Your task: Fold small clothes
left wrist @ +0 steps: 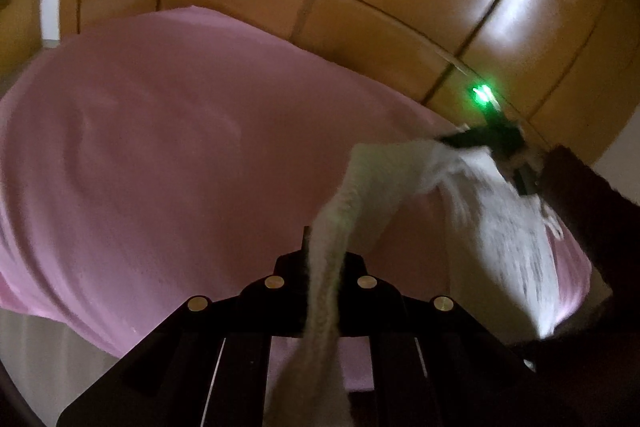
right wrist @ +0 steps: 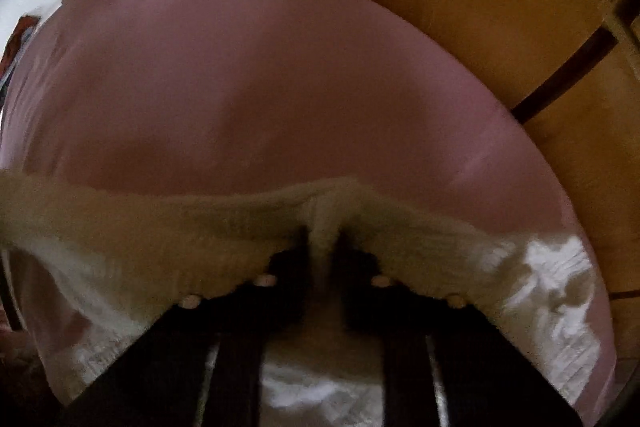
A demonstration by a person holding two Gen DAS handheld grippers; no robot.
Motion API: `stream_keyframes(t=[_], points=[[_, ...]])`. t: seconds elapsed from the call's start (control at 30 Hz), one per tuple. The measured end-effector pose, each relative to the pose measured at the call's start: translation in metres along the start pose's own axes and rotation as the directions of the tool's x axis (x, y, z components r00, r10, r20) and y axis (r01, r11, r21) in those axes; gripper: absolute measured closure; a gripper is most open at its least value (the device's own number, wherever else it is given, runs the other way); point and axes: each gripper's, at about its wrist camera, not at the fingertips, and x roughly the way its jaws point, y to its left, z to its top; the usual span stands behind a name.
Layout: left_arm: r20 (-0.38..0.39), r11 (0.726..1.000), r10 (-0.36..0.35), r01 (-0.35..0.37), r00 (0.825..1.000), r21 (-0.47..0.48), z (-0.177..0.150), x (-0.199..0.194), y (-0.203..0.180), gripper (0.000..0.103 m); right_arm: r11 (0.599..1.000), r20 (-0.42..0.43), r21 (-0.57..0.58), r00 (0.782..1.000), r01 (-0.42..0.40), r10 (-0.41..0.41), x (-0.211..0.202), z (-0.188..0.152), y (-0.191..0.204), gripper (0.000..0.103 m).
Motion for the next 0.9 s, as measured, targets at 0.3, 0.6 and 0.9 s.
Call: stream_keyframes(t=[0.3,0.6,0.9], points=[[0.117,0.996,0.085,-0.087,0.99,0.019,0.045,0.002,0.008,0.098,0.996,0.138,0.086,0.989,0.037,-0.048,-0.026,0.015,-0.018,0.097],[0.158,0.976,0.217,-0.212,0.963,-0.044,0.119,0.051,0.026,0.098,0.928,0.264,0.369,0.95,0.058,-0.164,-0.031,0.034,-0.066,0.099],[-0.08,0.893,0.422,-0.429,0.903,-0.138,0.157,0.151,0.076,0.096,0.854,0.226,0.512,0.944,0.097,-0.242,0.005,0.037,-0.071,0.084]])
